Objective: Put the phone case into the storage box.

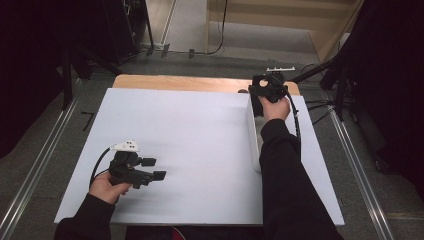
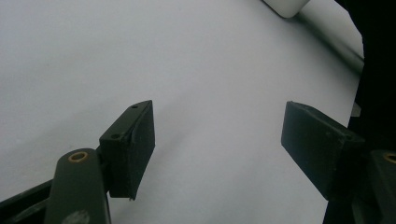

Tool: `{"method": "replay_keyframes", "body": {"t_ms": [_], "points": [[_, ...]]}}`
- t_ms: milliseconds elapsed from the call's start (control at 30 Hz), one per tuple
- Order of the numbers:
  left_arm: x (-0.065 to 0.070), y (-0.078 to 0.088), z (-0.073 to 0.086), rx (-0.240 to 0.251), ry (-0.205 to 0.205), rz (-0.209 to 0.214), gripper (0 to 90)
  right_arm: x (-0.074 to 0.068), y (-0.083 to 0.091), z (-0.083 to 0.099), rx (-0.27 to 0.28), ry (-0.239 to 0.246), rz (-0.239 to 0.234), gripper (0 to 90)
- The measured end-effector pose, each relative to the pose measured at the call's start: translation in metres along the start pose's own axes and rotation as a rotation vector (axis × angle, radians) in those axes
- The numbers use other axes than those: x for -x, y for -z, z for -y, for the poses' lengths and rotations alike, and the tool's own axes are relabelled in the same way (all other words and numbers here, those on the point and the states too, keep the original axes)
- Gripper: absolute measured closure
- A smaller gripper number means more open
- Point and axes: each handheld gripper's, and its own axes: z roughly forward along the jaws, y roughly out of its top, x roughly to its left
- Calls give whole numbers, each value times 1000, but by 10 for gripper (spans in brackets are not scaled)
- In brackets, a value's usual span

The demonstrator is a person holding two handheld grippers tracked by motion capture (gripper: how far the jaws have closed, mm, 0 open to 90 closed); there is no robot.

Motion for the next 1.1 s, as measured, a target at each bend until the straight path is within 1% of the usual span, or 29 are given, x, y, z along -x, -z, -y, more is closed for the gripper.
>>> {"method": "replay_keyframes", "body": {"t_ms": [33,300,400,500,667,867,1000,1100], "points": [[0,0,0,0,0,0,254,0,0,0,-1,1,-7,26],[0,0,0,-3,-1,-1,253,1,1,-2,1,6,-11,13],[0,-1,-1,-4,-2,6,253,2,3,-3,-3,3,-12,14],[0,-2,-1,-8,-3,5,253,3,4,-5,-12,-2,-16,14],[0,-2,-1,-10,-3,6,253,5,6,-9,-13,-10,-23,14],[1,-2,-1,-3,-2,9,253,5,14,-18,-7,-7,-23,14],[1,-2,-1,-6,-3,4,253,6,21,-25,9,-1,-25,14],[1,-2,-1,-6,-3,4,253,6,26,-30,8,4,-23,14]]}}
